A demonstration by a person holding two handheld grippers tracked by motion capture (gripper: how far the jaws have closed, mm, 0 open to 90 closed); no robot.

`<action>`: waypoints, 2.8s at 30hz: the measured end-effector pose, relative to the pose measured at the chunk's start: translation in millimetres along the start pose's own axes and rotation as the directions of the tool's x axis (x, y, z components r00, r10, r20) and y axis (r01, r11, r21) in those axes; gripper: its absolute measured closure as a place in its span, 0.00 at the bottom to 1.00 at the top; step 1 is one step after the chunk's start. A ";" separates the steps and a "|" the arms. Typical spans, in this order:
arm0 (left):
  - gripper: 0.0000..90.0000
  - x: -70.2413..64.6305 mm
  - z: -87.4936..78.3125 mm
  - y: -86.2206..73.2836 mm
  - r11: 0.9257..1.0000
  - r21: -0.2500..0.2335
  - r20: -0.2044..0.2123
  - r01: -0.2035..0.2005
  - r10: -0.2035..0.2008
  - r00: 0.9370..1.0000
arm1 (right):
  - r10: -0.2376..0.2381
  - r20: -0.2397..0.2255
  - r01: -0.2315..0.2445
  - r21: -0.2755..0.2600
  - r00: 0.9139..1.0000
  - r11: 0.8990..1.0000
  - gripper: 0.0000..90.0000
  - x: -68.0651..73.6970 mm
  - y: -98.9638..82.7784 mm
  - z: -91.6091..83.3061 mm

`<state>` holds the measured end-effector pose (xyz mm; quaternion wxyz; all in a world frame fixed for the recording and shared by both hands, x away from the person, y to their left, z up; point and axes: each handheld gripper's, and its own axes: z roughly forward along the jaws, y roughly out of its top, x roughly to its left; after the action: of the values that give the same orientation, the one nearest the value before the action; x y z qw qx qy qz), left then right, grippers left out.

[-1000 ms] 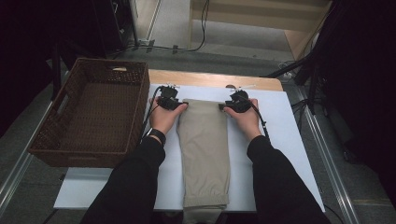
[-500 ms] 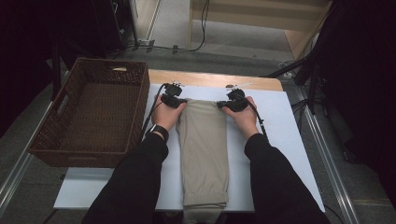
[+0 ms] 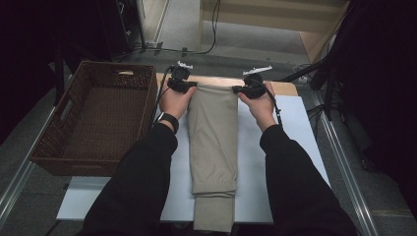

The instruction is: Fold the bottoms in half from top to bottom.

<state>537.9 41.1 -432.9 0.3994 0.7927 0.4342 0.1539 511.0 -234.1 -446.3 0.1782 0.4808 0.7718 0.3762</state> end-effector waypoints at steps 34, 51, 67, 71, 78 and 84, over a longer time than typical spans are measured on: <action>0.10 -79.7 -71.1 -85.6 0.996 -0.081 0.380 -0.041 0.069 0.923 | -0.004 -0.176 -0.006 -0.056 0.984 0.998 0.00 72.1 -89.4 -70.0; 0.00 -106.9 -107.9 -150.8 0.993 -0.077 0.440 -0.092 0.117 0.890 | -0.045 -0.198 0.026 -0.096 0.979 0.995 0.00 106.3 -138.7 -111.5; 0.00 -126.0 -127.6 -206.7 0.993 -0.056 0.475 -0.102 0.116 0.872 | -0.057 -0.186 0.041 -0.088 0.981 0.995 0.00 132.5 -186.4 -133.8; 0.00 -125.2 -131.0 -218.7 0.995 -0.031 0.457 -0.092 0.096 0.884 | -0.036 -0.169 0.025 -0.067 0.985 0.997 0.00 137.3 -199.1 -137.9; 0.00 -126.3 -141.0 -228.9 0.994 -0.031 0.453 -0.104 0.107 0.885 | -0.020 -0.151 0.012 -0.055 0.988 0.998 0.10 145.6 -214.9 -146.3; 0.19 -123.4 -141.3 -230.3 0.997 -0.006 0.417 -0.080 0.075 0.906 | 0.010 -0.157 -0.018 -0.049 0.988 0.999 0.29 151.9 -224.7 -148.8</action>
<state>253.2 81.6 -507.2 0.4716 0.8263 0.3079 -0.0054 207.6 -219.1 -504.8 0.1265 0.4504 0.7703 0.4334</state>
